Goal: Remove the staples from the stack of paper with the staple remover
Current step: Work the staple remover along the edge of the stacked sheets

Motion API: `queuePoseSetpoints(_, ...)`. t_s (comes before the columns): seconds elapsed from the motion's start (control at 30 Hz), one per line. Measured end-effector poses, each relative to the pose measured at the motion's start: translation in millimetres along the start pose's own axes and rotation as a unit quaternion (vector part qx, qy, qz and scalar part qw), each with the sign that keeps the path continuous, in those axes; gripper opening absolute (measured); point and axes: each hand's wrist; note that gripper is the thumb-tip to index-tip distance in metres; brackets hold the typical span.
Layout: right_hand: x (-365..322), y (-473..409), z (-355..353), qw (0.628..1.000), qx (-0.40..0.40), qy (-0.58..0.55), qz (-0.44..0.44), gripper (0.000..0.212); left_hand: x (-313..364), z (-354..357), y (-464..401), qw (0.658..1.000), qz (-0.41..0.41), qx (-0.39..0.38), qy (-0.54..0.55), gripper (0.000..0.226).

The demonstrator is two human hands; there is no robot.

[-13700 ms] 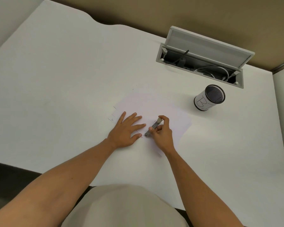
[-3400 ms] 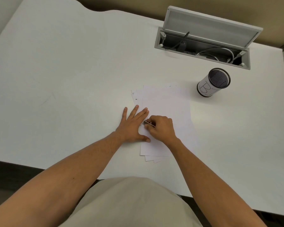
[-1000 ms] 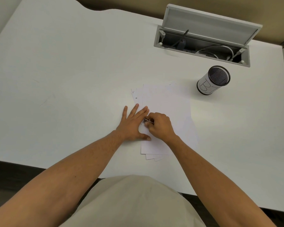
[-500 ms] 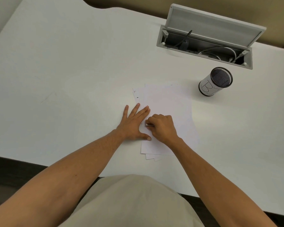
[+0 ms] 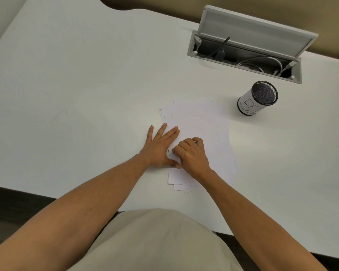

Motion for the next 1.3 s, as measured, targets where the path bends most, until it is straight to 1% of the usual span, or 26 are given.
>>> queuePoseSetpoints(0.13, -1, 7, 8, 0.998, 0.038, 0.055, -0.009, 0.031, -1, 0, 0, 1.0, 0.001, -0.001, -0.005, 0.125)
queuePoseSetpoints(0.27, -3, 11, 12, 0.993, 0.098, 0.072, -0.004, 0.02, 0, -2, 0, 1.0, 0.0, -0.008, -0.01, 0.125)
queuePoseSetpoints(0.37, -2, 12, 15, 0.989, 0.119, 0.086, 0.0, 0.019, 0, -2, 1, 1.0, 0.0, -0.011, -0.015, 0.124)
queuePoseSetpoints(0.6, -3, 13, 19, 0.986, 0.137, 0.095, 0.016, 0.009, 0, -1, -1, 1.0, -0.005, -0.012, -0.021, 0.125)
queuePoseSetpoints(0.7, -3, 14, 21, 0.986, 0.144, 0.078, 0.023, 0.012, 0, -1, -2, 1.0, -0.004, -0.013, -0.02, 0.126)
queuePoseSetpoints(0.87, 0, 12, 27, 0.99, 0.131, 0.035, 0.046, 0.021, 0, -1, -1, 1.0, -0.001, -0.009, -0.021, 0.126)
queuePoseSetpoints(1.0, 2, 12, 28, 0.99, 0.122, -0.01, 0.069, 0.02, 1, -1, 0, 1.0, -0.001, -0.012, -0.028, 0.13)
queuePoseSetpoints(1.13, 2, 12, 29, 0.989, 0.117, -0.036, 0.079, 0.014, 1, -2, 3, 1.0, 0.0, -0.013, -0.028, 0.131)
queuePoseSetpoints(1.3, 2, 11, 24, 0.99, 0.111, -0.041, 0.074, 0.014, 1, -1, 2, 1.0, 0.002, -0.008, -0.028, 0.132)
Point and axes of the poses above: each hand's wrist, its own y-axis away from the middle knuckle, its own z-axis out of the palm, x = y × z, and after that the axes turned 14 degrees about -x, right-handed
